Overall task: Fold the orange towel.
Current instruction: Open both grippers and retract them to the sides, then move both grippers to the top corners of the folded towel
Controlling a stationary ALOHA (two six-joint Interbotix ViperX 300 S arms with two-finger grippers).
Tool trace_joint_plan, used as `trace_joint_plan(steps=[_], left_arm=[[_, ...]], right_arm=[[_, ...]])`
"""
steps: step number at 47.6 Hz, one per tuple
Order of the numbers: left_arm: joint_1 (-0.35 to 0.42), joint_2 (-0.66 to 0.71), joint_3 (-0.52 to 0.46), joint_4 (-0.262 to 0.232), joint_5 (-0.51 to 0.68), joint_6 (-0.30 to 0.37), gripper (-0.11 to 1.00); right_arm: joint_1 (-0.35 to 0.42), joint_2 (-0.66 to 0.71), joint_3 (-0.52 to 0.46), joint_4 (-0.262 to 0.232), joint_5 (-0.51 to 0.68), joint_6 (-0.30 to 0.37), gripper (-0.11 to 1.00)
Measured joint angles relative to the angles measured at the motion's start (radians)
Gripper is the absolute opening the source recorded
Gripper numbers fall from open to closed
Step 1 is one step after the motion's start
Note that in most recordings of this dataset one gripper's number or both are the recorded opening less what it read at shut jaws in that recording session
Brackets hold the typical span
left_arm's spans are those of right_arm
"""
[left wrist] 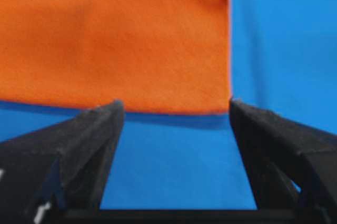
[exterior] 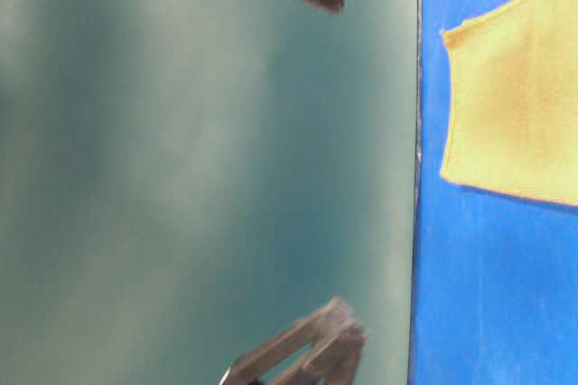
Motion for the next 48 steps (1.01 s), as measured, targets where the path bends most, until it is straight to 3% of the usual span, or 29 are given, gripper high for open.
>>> trace_joint_plan(steps=[8,18,48], left_arm=[[0.044,-0.095,0.107,0.0,-0.103,0.0,0.74],[0.061,-0.161,0.193,0.0,-0.167,0.0,0.74],[0.071,-0.153,0.193,0.0,-0.186,-0.002,0.74]], right_arm=[[0.064,-0.124,0.13,0.012,-0.084,0.078,0.63],[0.072,-0.212,0.256,0.012,-0.181,0.14,0.63],[0.063,-0.216,0.244,0.012,-0.196,0.14,0.63]])
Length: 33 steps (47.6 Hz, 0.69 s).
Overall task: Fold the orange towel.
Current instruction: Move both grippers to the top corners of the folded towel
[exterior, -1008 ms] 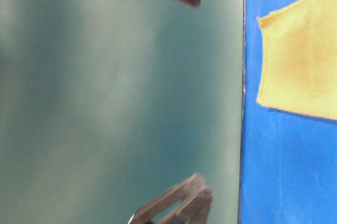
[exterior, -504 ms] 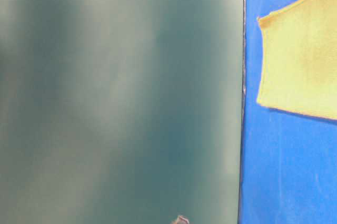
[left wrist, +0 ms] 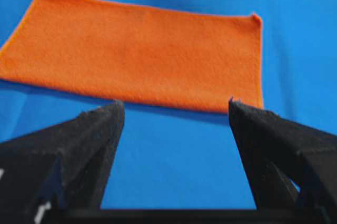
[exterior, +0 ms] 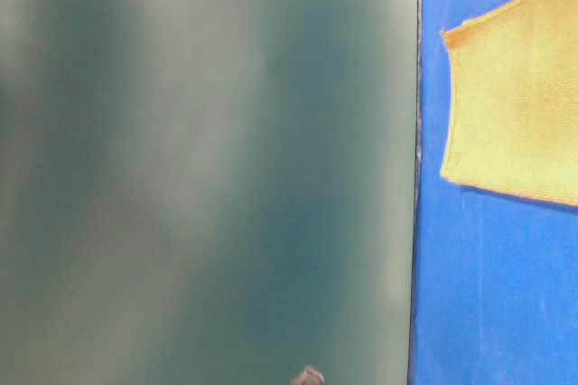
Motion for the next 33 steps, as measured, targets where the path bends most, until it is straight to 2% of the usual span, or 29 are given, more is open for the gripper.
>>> trace_joint_plan(steps=[6,12,19,33], left_arm=[[0.025,0.077,-0.054,0.0,-0.02,0.002,0.74],[0.087,0.196,-0.144,0.0,-0.021,0.017,0.74],[0.156,0.336,-0.25,-0.002,-0.021,0.055,0.74],[0.268,0.584,-0.434,-0.002,-0.026,0.081,0.74]], right_arm=[[-0.048,0.043,-0.046,-0.002,0.029,0.0,0.63],[-0.13,0.13,-0.086,-0.009,0.075,-0.002,0.63],[-0.221,0.261,-0.138,-0.035,0.091,-0.006,0.63],[-0.316,0.522,-0.279,-0.1,0.091,-0.008,0.62]])
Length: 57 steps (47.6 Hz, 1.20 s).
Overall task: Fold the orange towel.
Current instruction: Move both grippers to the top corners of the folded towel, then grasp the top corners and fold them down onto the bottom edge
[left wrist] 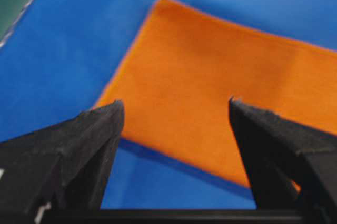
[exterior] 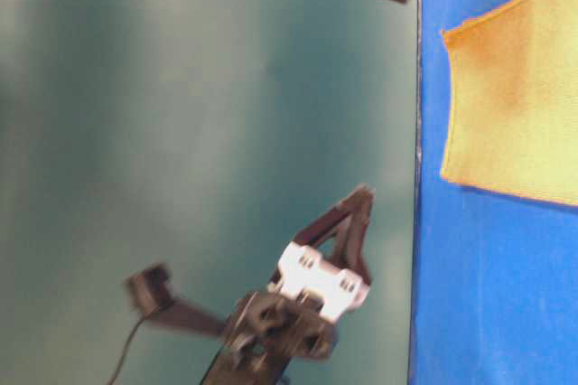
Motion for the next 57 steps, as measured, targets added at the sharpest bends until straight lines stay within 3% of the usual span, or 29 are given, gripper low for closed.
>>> trace_joint_plan(steps=[17,33,37,39,48,57], left_arm=[[0.094,0.23,-0.115,0.0,-0.003,0.002,0.74],[0.11,0.316,-0.16,0.002,-0.037,0.002,0.7],[0.11,0.325,-0.164,0.0,-0.035,0.003,0.6],[0.11,0.33,-0.167,0.002,-0.035,0.008,0.48],[0.101,0.341,-0.175,0.003,-0.028,0.055,0.03],[0.101,0.341,-0.176,0.003,-0.025,0.06,0.01]], right_arm=[[-0.058,0.199,-0.083,-0.017,-0.104,0.0,0.62],[-0.107,0.299,-0.12,-0.018,-0.137,0.0,0.61],[-0.106,0.302,-0.121,-0.017,-0.143,0.002,0.57],[-0.107,0.304,-0.121,-0.017,-0.144,0.0,0.52],[-0.098,0.304,-0.121,-0.017,-0.146,0.002,0.04],[-0.074,0.304,-0.117,-0.017,-0.146,0.003,0.03]])
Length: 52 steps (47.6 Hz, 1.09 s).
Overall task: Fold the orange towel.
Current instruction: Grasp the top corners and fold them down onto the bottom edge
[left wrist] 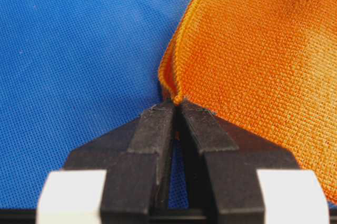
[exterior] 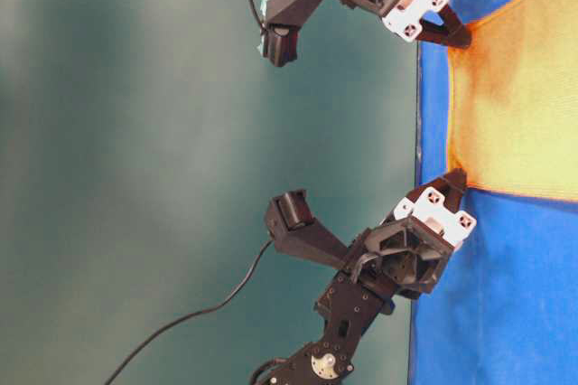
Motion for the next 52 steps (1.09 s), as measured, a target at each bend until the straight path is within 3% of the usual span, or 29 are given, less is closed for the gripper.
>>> trace_joint_plan(steps=[17,28,41,52], left_arm=[[0.0,-0.012,-0.005,0.0,0.023,0.014,0.01],[-0.003,-0.103,-0.005,0.0,0.063,0.034,0.01],[-0.029,-0.114,0.0,0.0,0.104,0.044,0.01],[-0.066,-0.17,0.028,0.0,0.17,0.048,0.01]], right_arm=[[0.003,-0.006,-0.002,0.009,0.011,0.006,0.03],[0.018,-0.095,0.003,0.011,0.071,0.008,0.03],[0.038,-0.117,0.005,0.012,0.081,0.008,0.03],[0.098,-0.156,0.011,0.023,0.114,0.009,0.03]])
